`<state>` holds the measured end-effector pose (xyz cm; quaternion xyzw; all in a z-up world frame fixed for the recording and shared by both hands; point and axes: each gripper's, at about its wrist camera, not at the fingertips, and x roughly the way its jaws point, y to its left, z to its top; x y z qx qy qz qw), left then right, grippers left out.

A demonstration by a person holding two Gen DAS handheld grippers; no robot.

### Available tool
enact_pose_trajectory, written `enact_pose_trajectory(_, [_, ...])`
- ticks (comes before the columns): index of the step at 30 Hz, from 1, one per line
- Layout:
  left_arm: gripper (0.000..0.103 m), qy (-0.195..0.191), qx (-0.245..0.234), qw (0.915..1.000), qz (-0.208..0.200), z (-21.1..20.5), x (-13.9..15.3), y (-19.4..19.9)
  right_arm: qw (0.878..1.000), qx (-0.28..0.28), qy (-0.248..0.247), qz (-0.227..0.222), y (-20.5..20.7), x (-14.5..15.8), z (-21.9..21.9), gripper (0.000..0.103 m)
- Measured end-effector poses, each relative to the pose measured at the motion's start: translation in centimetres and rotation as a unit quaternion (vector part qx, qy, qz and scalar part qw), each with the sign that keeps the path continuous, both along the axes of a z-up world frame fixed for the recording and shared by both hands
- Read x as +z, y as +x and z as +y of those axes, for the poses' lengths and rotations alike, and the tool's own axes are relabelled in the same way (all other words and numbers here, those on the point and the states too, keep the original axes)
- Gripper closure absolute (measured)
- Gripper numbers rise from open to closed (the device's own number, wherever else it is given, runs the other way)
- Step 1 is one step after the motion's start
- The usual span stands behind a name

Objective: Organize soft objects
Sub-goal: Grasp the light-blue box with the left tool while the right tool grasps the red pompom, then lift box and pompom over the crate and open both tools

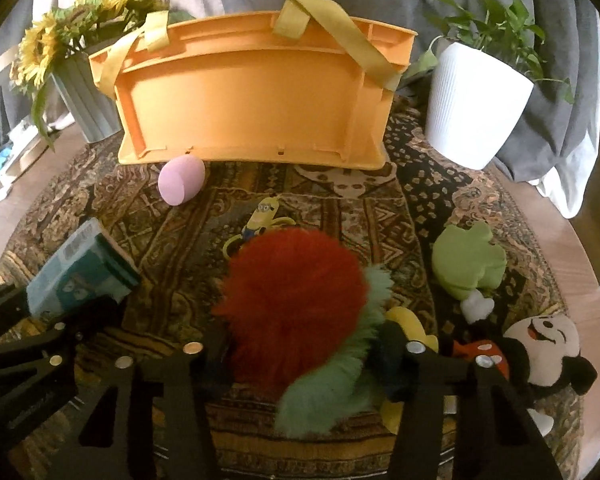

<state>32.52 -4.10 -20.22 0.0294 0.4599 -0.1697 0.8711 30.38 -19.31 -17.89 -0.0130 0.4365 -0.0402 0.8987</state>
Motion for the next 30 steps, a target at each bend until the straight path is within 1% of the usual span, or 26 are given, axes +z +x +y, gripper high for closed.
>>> enact_pose_trajectory(3, [0.07, -0.006, -0.001, 1.0, 0.0, -0.2, 0.4, -0.1, 1.0, 0.003, 0.009, -0.003, -0.2, 0.3, -0.2, 0.057])
enact_pose_trajectory(7, [0.076, -0.012, 0.003, 0.9999, -0.006, -0.3, 1.1, -0.4, 1.0, 0.004, 0.017, -0.009, -0.6, 0.9, -0.2, 0.058])
enact_pose_trajectory(16, [0.077, -0.018, 0.01, 0.9993, -0.031, 0.0, 3.2, -1.0, 0.999, 0.012, 0.026, -0.034, -1.6, 3.3, -0.1, 0.058])
enact_pose_trajectory(30, [0.077, -0.03, 0.035, 0.995, -0.089, 1.1, 9.0, -1.6, 0.994, 0.024, 0.032, -0.097, -2.1, 8.8, 0.7, 0.058])
